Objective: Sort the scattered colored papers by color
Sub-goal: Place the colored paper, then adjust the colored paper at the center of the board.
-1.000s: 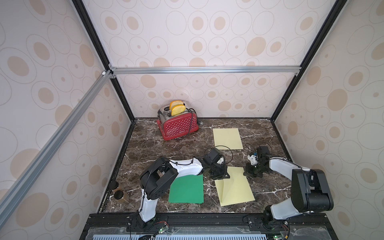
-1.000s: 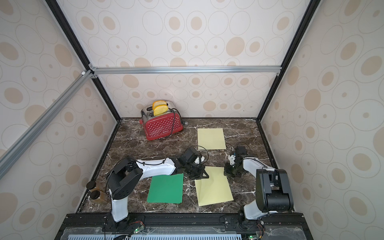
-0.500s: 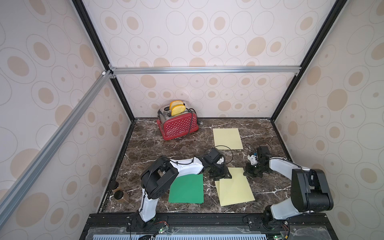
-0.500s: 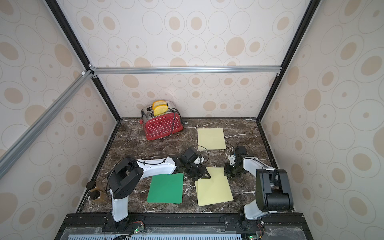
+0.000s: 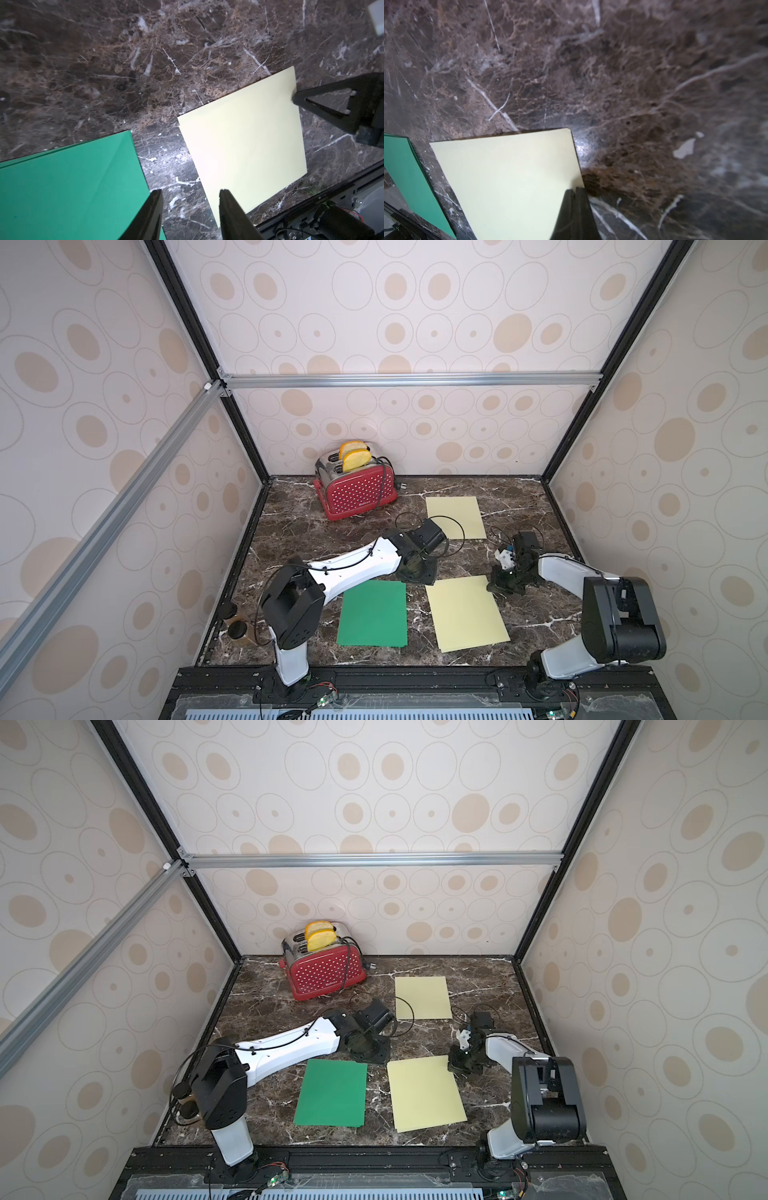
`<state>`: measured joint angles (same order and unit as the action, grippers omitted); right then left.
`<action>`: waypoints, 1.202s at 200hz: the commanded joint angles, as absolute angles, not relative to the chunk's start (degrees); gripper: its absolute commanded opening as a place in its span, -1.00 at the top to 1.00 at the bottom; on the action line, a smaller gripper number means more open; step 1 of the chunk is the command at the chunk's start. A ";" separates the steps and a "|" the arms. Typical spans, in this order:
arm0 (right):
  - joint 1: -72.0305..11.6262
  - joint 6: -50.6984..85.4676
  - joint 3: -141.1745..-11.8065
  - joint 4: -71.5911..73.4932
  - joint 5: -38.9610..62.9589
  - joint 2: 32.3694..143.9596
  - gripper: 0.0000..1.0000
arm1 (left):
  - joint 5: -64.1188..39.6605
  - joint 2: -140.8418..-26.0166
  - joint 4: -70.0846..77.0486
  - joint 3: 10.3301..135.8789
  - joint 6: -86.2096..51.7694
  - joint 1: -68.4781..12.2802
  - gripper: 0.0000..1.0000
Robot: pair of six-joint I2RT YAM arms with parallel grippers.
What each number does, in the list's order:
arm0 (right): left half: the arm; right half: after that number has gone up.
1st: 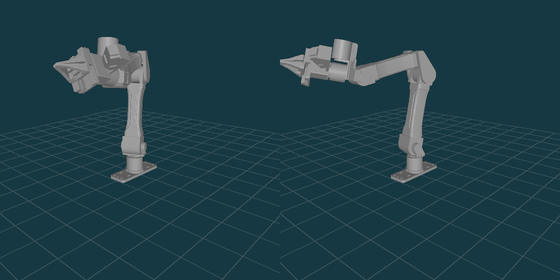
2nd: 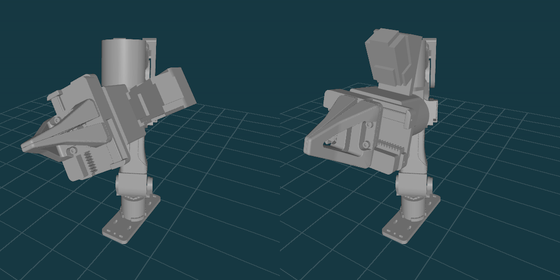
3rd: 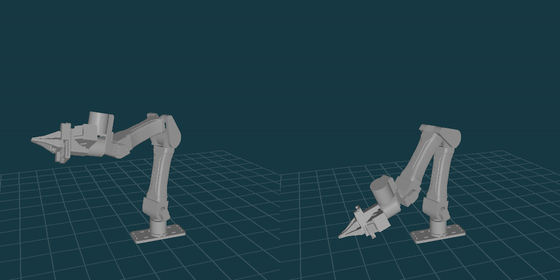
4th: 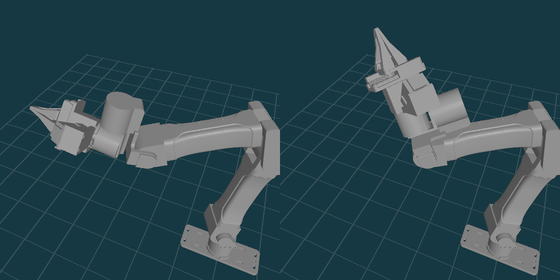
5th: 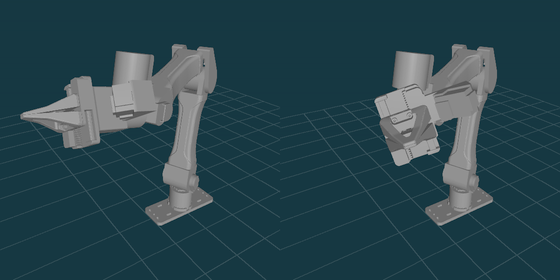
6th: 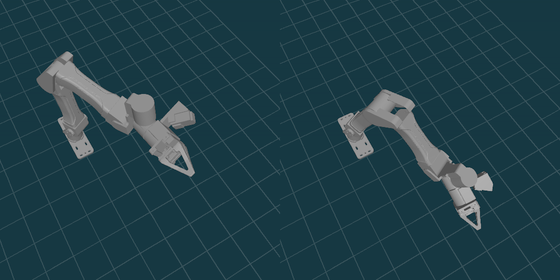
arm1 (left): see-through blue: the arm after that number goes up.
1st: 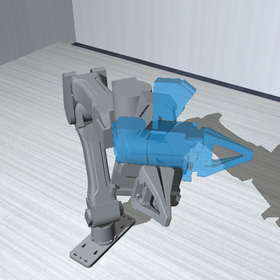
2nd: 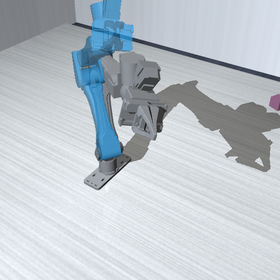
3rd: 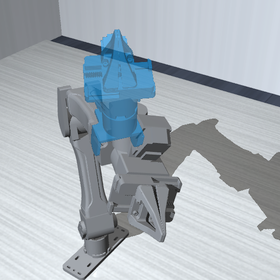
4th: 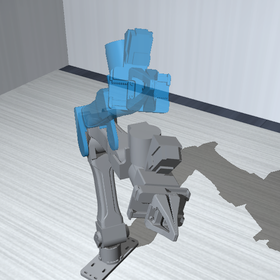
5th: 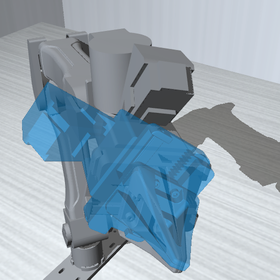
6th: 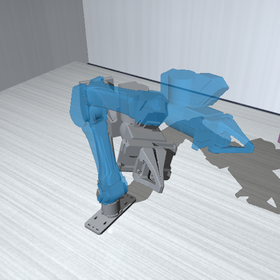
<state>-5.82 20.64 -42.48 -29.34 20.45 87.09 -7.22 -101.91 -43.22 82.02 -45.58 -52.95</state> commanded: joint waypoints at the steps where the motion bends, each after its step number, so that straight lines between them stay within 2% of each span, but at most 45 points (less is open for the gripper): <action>1: -5.98 20.04 -42.93 -30.39 18.40 88.40 1.00 | -9.52 -100.84 -42.01 80.42 -45.52 -56.63 0.60; 14: -5.98 20.04 -43.06 -30.41 18.28 88.46 1.00 | -13.98 -101.87 -39.25 81.14 -46.05 -59.74 1.00; 38: -5.98 19.95 -43.15 -30.52 18.36 88.57 1.00 | -22.49 -104.72 -36.74 81.81 -45.37 -63.90 1.00; 107: -5.98 19.95 -43.29 -30.54 18.46 88.83 1.00 | -28.01 -106.76 -37.37 77.68 -35.99 -68.29 1.00; 177: -5.98 19.79 -43.66 -30.76 18.39 89.12 1.00 | -23.67 -111.37 -42.10 79.85 -31.31 -72.80 1.00; 240: -5.98 19.60 -44.19 -30.92 18.55 89.64 1.00 | -16.70 -113.52 -44.39 80.07 -29.35 -73.56 1.00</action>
<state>-5.82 20.49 -43.64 -30.65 20.43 88.12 -20.29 -112.12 -42.11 78.26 -31.59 -72.79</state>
